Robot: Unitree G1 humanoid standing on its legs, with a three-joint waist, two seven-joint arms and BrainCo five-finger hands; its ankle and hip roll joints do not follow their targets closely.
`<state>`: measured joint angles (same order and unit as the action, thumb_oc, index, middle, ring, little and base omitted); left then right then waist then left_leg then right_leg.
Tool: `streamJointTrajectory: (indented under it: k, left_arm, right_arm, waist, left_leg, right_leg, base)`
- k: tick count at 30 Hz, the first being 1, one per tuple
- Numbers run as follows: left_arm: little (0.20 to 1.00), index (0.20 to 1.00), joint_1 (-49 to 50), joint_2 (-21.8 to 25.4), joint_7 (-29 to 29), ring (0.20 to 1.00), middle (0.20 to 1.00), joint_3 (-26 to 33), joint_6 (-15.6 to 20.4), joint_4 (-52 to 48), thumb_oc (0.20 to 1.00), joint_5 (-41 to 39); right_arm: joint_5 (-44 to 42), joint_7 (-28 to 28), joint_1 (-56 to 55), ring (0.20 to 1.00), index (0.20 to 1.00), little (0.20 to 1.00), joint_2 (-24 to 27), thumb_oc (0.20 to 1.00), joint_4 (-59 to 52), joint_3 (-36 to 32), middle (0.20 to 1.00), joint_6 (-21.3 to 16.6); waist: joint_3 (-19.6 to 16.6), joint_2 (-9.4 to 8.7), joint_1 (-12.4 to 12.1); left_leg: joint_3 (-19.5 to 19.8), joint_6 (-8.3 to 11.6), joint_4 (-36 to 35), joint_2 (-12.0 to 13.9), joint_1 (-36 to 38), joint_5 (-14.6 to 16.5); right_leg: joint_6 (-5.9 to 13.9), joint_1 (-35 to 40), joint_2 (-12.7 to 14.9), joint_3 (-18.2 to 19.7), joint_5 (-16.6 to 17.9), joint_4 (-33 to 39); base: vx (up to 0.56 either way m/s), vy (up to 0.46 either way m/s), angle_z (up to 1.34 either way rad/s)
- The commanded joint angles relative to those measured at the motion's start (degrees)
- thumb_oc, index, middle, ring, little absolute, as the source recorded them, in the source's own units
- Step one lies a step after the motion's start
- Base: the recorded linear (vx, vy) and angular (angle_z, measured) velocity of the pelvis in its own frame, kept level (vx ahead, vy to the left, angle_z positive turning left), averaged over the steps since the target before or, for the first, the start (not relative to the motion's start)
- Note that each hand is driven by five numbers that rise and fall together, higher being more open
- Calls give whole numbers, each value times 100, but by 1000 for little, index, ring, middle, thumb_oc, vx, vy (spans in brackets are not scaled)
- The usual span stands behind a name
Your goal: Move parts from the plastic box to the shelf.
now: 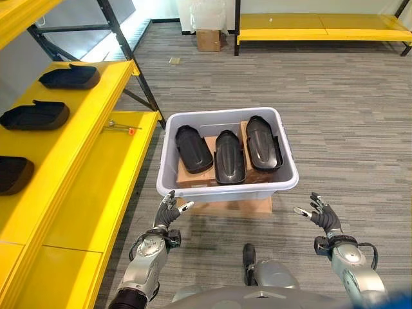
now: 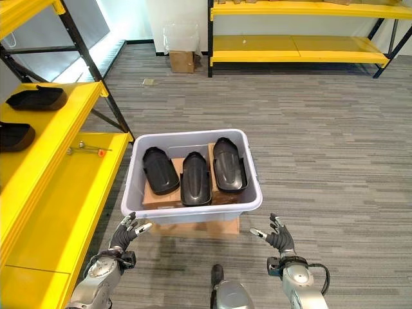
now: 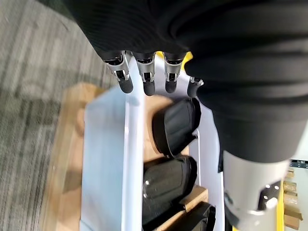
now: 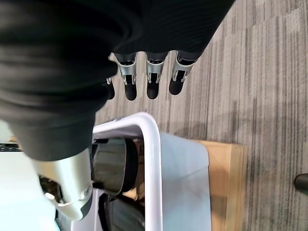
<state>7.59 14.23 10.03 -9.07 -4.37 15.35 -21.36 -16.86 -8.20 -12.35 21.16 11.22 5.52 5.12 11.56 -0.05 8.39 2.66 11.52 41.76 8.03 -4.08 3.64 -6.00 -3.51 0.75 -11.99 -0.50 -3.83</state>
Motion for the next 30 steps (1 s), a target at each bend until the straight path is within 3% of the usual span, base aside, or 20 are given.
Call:
streamJointTrajectory:
  k: [1, 2, 4, 7, 8, 10, 11, 13, 16, 17, 18, 23, 30]
  left_arm:
    - [1000, 1000, 162, 235, 106, 1000, 1000, -20, 184, -381, 1000, -83]
    - [1000, 1000, 161, 236, 106, 1000, 1000, -19, 184, -381, 1000, -83]
    - [1000, 1000, 295, 238, 69, 1000, 1000, 25, 189, -364, 1000, -62]
    - [1000, 1000, 386, 188, 122, 1000, 1000, 51, 172, -379, 1000, -137]
    - [1000, 1000, 403, 166, 147, 1000, 1000, 63, 167, -409, 1000, -133]
    - [1000, 1000, 424, 120, 155, 1000, 1000, 78, 165, -403, 1000, -135]
    - [1000, 1000, 407, 121, 138, 1000, 1000, 48, 176, -397, 1000, -88]
    - [1000, 1000, 413, 144, 87, 1000, 1000, 12, 184, -387, 1000, -44]
    - [1000, 1000, 423, 171, 50, 1000, 1000, 19, 187, -403, 1000, -22]
    - [1000, 1000, 398, 218, 16, 1000, 1000, -4, 214, -415, 1000, 12]
    - [1000, 1000, 397, 220, 16, 1000, 1000, -5, 214, -414, 1000, 12]
    - [1000, 1000, 363, 460, 23, 1000, 1000, -16, 239, -471, 1000, 17]
    - [1000, 1000, 188, 749, 97, 1000, 1000, 179, 508, -978, 1000, 162]
  right_arm:
    - [-160, -95, 143, 1000, 1000, 1000, 114, 1000, -119, -113, 1000, -245]
    - [-160, -95, 144, 1000, 1000, 1000, 112, 1000, -119, -113, 1000, -244]
    - [-104, -103, 63, 1000, 1000, 1000, 114, 1000, -152, -141, 1000, -227]
    - [-12, -109, 25, 1000, 1000, 1000, 130, 1000, -138, -97, 1000, -218]
    - [18, -120, 17, 1000, 1000, 1000, 142, 1000, -135, -97, 1000, -216]
    - [16, -95, -15, 1000, 1000, 1000, 158, 1000, -137, -94, 1000, -205]
    - [-32, -89, -49, 1000, 1000, 1000, 160, 1000, -154, -137, 1000, -208]
    - [-47, -54, -101, 1000, 1000, 1000, 123, 1000, -160, -177, 1000, -191]
    - [-48, -55, -136, 1000, 1000, 1000, 96, 1000, -162, -232, 1000, -186]
    - [-46, -48, -143, 1000, 1000, 1000, 36, 1000, -131, -295, 1000, -187]
    - [-46, -48, -145, 1000, 1000, 1000, 34, 1000, -132, -296, 1000, -186]
    - [-38, -56, -114, 1000, 1000, 1000, -87, 1000, -238, -364, 1000, -161]
    - [281, -115, 75, 1000, 1000, 1000, -9, 1000, -634, -391, 1000, -424]
  waist:
    - [228, -55, -183]
    - [217, -67, -182]
    - [209, -105, -265]
    - [209, -19, -380]
    - [194, 13, -387]
    - [160, 75, -387]
    - [123, 144, -355]
    - [12, 208, -331]
    - [-31, 250, -343]
    - [-43, 256, -314]
    - [-42, 248, -313]
    - [-97, 145, -296]
    - [-120, 38, -324]
  left_leg:
    - [-727, -614, -919, -298, -210, -657]
    - [-733, -621, -937, -314, -219, -676]
    - [-822, -621, -1650, 80, -499, -770]
    - [-429, -499, -3083, 335, -356, -1107]
    - [-310, -441, -3510, 530, -340, -1289]
    - [-201, -323, -3987, 786, -280, -1529]
    - [-292, -190, -4346, 918, -181, -1712]
    - [-442, -137, -4495, 953, 7, -1640]
    - [-403, -147, -4425, 910, 72, -1522]
    - [-525, -193, -4273, 781, 70, -1330]
    - [-524, -199, -4254, 770, 63, -1318]
    - [-876, -408, -3808, 348, -69, -721]
    - [-1016, -520, -3636, 132, -291, -509]
  right_leg:
    - [599, 1, 435, 128, -382, -74]
    - [602, -11, 449, 130, -369, -65]
    - [666, 167, 506, 167, -477, 12]
    - [793, 342, 510, 318, -601, 55]
    - [849, 376, 536, 367, -653, 51]
    - [933, 431, 585, 443, -738, 13]
    - [1023, 502, 628, 472, -792, -1]
    - [1068, 617, 632, 505, -790, 72]
    - [1117, 703, 720, 580, -753, 142]
    - [1220, 809, 919, 575, -671, 194]
    - [1226, 815, 930, 574, -669, 201]
    - [1537, 756, 1530, 569, -397, 224]
    - [1736, 536, 1840, 497, -217, 242]
  base:
    - [143, -76, -2]
    - [201, -35, -12]
    - [229, 23, -1]
    - [227, 142, -13]
    - [212, 183, -59]
    - [244, 222, -51]
    - [216, 199, -32]
    - [201, 174, -26]
    - [177, 210, -33]
    - [165, 233, -31]
    - [158, 265, -11]
    - [104, 227, 5]
    - [30, 123, -12]
